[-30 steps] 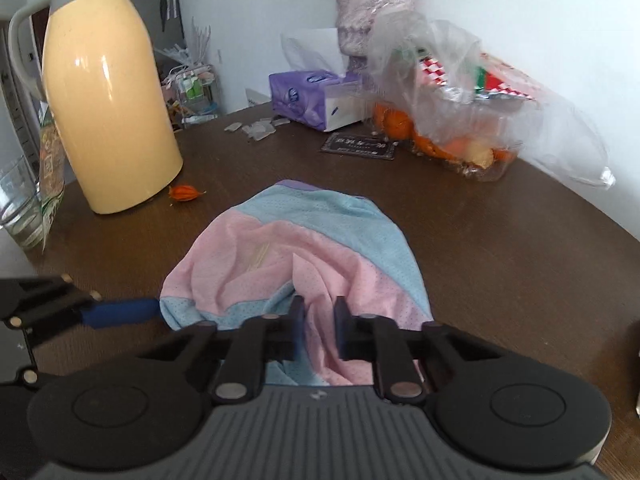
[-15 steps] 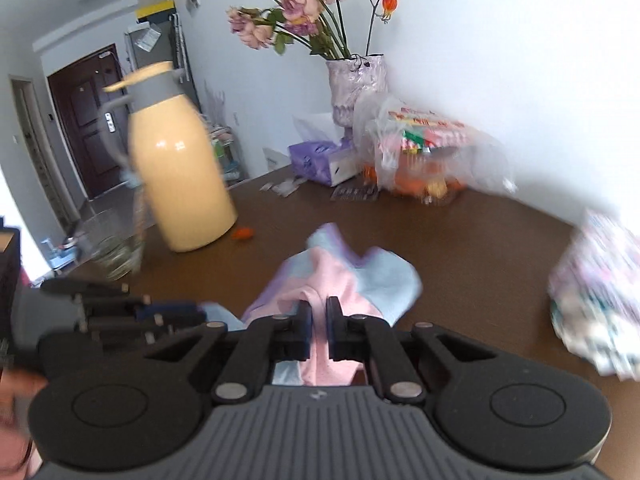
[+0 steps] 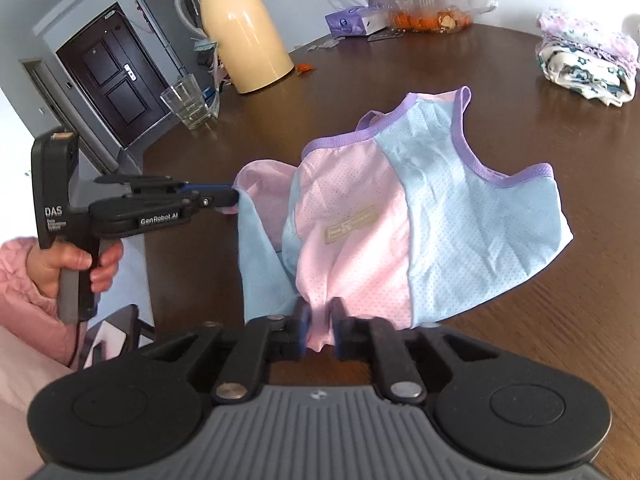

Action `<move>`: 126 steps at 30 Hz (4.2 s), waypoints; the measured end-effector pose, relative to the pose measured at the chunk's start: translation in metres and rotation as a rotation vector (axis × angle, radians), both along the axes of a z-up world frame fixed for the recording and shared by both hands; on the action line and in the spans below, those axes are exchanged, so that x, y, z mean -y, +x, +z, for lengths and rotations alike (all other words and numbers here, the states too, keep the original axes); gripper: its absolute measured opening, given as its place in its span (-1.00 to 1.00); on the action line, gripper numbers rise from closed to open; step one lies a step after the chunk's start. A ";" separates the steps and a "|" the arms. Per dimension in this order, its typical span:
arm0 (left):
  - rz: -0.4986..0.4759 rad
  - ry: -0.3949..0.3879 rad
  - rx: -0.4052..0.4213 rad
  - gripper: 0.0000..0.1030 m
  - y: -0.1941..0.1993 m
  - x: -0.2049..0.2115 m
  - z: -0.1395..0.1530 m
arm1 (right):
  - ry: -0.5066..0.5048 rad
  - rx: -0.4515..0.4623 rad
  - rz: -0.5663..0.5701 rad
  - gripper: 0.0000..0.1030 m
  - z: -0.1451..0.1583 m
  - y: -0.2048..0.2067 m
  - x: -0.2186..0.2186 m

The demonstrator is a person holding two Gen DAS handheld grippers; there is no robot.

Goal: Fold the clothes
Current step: 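Lift the garment with the right gripper while the left gripper grasps another edge, then hold the garment with both grippers and pull the edges apart to spread it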

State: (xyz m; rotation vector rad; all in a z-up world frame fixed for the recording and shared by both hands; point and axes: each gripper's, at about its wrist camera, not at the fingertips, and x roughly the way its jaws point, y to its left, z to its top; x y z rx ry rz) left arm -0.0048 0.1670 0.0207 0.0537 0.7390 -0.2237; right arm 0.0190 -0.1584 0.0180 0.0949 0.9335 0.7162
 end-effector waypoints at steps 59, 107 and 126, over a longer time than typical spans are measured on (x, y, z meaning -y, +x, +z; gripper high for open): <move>-0.290 0.060 0.057 0.61 0.023 0.134 0.023 | -0.156 0.090 -0.377 -0.75 -0.021 -0.080 0.060; -0.249 0.433 0.191 -0.72 -0.025 0.125 0.024 | -0.074 0.453 -0.257 -0.93 0.025 -0.075 0.014; -0.386 0.300 0.040 -0.06 -0.021 0.097 0.026 | -0.103 0.392 -0.242 -0.92 0.009 -0.098 0.013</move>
